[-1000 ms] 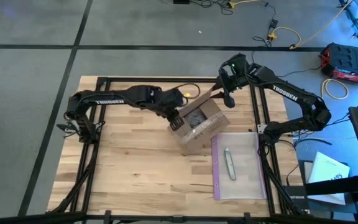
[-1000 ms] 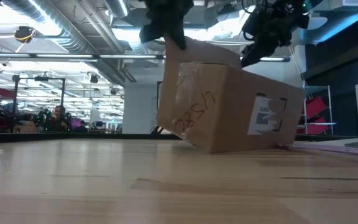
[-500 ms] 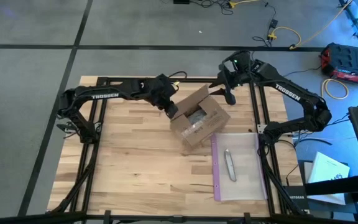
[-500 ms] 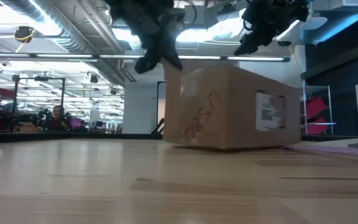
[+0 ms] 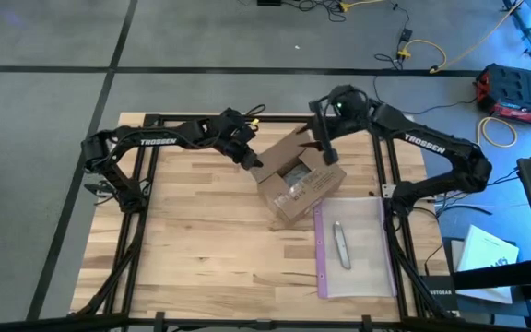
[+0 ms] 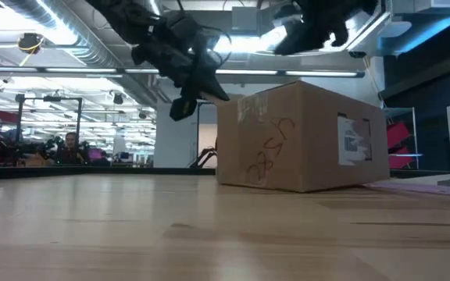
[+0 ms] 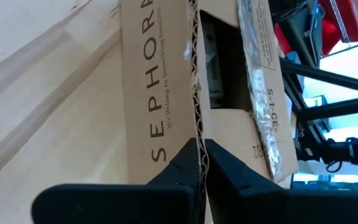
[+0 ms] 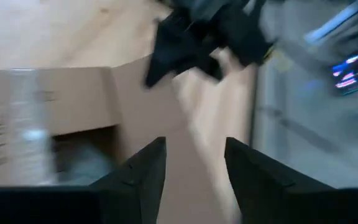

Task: Unpack boxes
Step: Open the cardboard box using the cutter

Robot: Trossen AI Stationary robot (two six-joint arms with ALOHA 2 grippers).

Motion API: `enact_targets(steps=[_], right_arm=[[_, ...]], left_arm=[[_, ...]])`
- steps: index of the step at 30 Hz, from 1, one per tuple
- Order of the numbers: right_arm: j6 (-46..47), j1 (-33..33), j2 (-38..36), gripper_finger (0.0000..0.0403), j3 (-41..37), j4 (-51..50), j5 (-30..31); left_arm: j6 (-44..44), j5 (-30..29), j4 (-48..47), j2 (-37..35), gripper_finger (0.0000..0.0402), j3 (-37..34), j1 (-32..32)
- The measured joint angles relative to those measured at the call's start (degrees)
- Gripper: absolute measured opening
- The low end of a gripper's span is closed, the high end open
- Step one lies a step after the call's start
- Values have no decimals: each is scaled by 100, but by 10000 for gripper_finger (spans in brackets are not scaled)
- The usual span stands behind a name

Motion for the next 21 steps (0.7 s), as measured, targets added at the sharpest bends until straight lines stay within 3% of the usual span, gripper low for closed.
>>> enact_targets(steps=[4,9,15,21], right_arm=[[344,366,182,169,8,691,1016],[1272,367,678,232,149,199,1073],[1012,581,1295,307,155,-298,1126],[533,930,1895,307,153,-236,1748]], left_arm=[[278,87,70,6,0,-187,70],[278,345,511,27,0,-555,143],[104,577,1049,27,0,-854,163],[112,592,1148,27,0,-906,146]])
